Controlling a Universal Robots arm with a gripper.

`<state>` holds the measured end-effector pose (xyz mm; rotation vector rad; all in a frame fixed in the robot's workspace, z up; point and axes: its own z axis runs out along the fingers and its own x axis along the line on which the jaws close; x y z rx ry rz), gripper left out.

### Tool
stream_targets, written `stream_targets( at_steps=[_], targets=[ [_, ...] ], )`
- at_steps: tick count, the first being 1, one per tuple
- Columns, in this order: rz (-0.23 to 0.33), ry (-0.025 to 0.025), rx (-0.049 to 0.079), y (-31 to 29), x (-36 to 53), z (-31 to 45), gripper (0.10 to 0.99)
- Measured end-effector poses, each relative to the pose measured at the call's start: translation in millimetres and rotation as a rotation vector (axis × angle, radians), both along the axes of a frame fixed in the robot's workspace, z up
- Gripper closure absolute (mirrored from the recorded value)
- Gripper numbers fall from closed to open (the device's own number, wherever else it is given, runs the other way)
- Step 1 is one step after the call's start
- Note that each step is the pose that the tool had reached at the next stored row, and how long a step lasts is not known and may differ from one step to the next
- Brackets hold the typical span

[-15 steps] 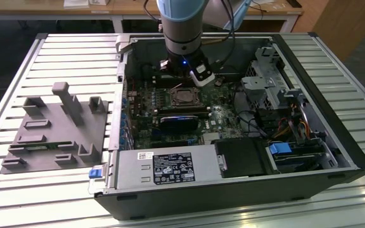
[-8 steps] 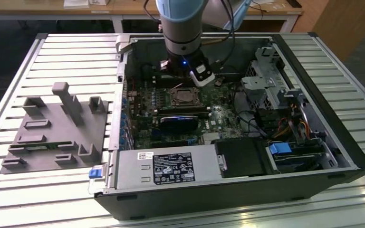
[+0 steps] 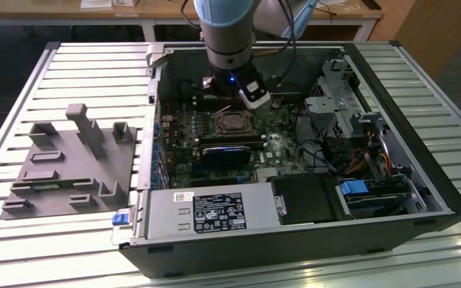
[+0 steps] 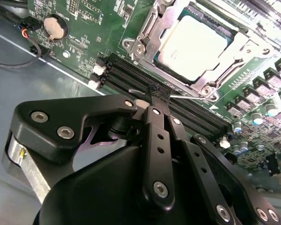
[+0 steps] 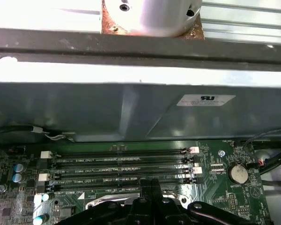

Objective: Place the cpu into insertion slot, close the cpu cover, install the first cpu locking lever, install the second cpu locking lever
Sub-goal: 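Install the first cpu locking lever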

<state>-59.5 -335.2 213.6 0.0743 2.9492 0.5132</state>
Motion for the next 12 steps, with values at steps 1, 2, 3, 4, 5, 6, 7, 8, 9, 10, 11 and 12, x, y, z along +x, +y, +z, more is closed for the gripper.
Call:
stream_targets(
  at_steps=[1, 2, 3, 4, 5, 6, 7, 8, 9, 10, 11, 12],
  targets=[
    [-0.001, 0.0000, -0.002, 1.3, -0.1, -0.4, 0.980],
    [-0.001, -0.0001, -0.004, 2.5, -0.2, -0.8, 0.980],
    [-0.002, 0.0000, -0.006, 3.7, -0.3, -1.2, 0.980],
    [-0.003, 0.0000, -0.008, 4.8, -0.4, -1.5, 0.980],
    [-0.003, -0.0001, -0.009, 5.8, -0.4, -1.9, 0.980],
    [-0.004, -0.0001, -0.011, 6.7, -0.4, -2.2, 0.980],
    [-0.005, -0.0001, -0.013, 7.5, -0.4, -2.6, 0.980],
    [-0.005, -0.0001, -0.016, 8.3, -0.4, -3.1, 0.980],
    [-0.006, -0.0001, -0.018, 8.9, -0.4, -3.5, 0.980],
    [-0.007, 0.0000, -0.021, 9.6, -0.4, -3.9, 0.980],
    [-0.007, -0.0001, -0.023, 10.1, -0.4, -4.1, 0.980],
    [-0.007, -0.0001, -0.025, 10.2, -0.4, -4.3, 0.980]
  ],
)
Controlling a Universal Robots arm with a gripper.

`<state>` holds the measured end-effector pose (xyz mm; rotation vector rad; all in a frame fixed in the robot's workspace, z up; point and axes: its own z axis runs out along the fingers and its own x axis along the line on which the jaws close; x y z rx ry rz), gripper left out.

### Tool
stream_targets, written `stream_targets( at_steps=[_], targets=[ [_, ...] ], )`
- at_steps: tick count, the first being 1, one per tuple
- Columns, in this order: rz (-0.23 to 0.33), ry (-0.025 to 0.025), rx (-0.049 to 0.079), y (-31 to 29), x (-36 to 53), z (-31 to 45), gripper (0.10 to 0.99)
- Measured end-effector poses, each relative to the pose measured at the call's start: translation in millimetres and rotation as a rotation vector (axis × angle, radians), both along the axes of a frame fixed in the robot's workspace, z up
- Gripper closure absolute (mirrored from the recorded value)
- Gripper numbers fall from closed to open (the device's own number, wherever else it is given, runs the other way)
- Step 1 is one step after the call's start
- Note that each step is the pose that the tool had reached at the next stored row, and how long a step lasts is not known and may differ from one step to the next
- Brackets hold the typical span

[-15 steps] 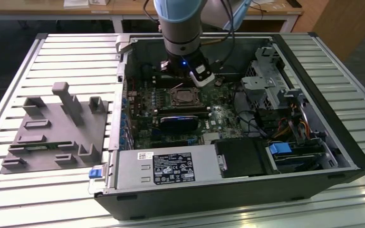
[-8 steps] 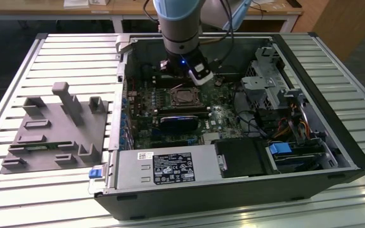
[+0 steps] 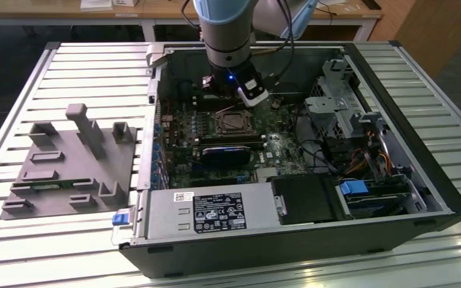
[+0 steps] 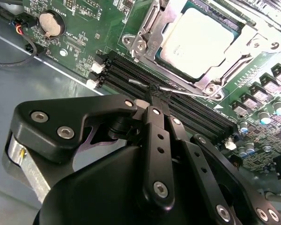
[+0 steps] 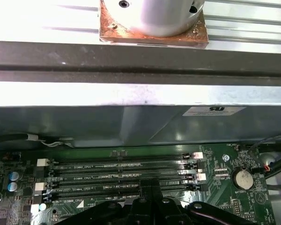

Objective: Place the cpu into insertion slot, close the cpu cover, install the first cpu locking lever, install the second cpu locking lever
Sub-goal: 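Install the first cpu locking lever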

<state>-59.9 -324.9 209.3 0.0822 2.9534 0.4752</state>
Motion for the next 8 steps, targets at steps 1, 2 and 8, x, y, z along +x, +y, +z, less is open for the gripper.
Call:
stream_targets(
  at_steps=[1, 2, 8],
  targets=[
    [0.000, 0.0000, -0.001, 0.0, 0.0, 0.0, 0.980],
    [0.000, 0.0000, -0.001, 0.0, 0.0, 0.0, 0.980],
    [-0.001, 0.0000, -0.001, 0.0, 0.0, -1.6, 0.980]
  ],
)
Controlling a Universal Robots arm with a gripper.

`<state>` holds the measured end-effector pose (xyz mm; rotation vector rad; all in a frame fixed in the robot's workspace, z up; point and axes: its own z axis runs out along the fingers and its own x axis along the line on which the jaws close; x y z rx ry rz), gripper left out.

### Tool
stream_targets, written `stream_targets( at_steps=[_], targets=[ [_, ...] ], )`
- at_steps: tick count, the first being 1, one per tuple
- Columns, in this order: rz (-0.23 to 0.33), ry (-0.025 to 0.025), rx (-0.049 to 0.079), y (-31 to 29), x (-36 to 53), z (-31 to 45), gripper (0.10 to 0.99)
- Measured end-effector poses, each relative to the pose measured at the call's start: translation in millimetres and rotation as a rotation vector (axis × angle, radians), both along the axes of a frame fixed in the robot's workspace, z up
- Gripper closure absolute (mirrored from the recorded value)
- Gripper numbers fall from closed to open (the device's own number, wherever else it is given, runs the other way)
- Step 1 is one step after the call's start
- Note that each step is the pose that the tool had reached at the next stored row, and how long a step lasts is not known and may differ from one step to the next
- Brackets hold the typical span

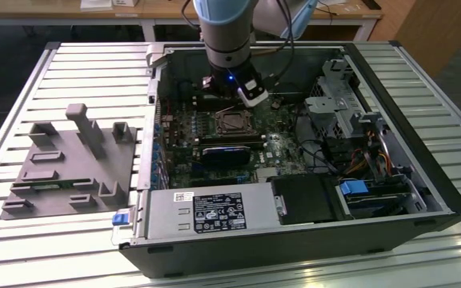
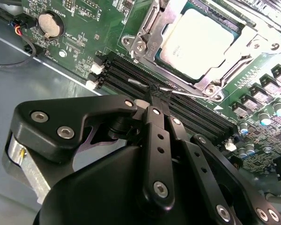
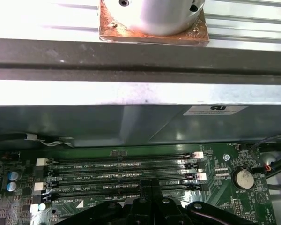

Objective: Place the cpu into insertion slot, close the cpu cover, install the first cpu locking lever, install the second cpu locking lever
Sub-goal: 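Install the first cpu locking lever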

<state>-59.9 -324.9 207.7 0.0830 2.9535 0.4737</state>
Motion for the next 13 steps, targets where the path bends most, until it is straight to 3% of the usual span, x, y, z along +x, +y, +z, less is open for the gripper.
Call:
stream_targets(
  at_steps=[6, 13],
  targets=[
    [-0.008, 0.0000, -0.002, 0.0, 0.5, -3.8, 0.980],
    [-0.069, 0.0002, -0.005, 0.1, 1.2, -7.3, 0.980]
  ],
)
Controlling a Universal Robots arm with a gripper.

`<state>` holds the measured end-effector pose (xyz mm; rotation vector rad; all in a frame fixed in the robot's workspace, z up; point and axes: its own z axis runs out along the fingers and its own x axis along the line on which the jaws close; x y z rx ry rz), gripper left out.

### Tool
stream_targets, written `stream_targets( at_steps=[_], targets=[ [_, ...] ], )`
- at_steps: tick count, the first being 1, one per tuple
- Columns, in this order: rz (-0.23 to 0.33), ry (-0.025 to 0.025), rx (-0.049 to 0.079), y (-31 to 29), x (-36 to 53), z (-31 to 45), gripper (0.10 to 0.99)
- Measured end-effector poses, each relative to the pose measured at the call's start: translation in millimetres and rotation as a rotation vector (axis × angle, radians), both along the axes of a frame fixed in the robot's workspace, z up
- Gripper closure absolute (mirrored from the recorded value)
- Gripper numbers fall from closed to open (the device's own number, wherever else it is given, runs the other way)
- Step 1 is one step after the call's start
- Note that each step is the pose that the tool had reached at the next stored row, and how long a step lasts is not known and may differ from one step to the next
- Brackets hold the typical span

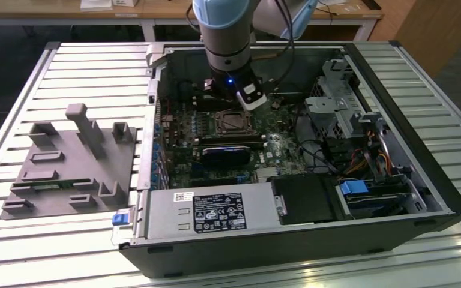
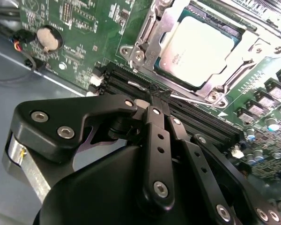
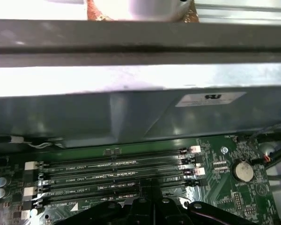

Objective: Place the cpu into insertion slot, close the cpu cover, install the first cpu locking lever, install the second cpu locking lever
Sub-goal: 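Install the first cpu locking lever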

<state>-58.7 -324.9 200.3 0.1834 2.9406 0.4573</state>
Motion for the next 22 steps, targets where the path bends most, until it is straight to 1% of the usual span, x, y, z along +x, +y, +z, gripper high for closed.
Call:
stream_targets(
  at_steps=[3, 8, 22],
  targets=[
    [-0.027, 0.0000, 0.000, 1.0, 0.0, -1.2, 0.980],
    [-0.049, -0.0001, -0.002, 4.4, 0.0, -2.5, 0.980],
    [-0.113, -0.0002, -0.012, 5.1, 0.0, -8.5, 0.980]
  ],
)
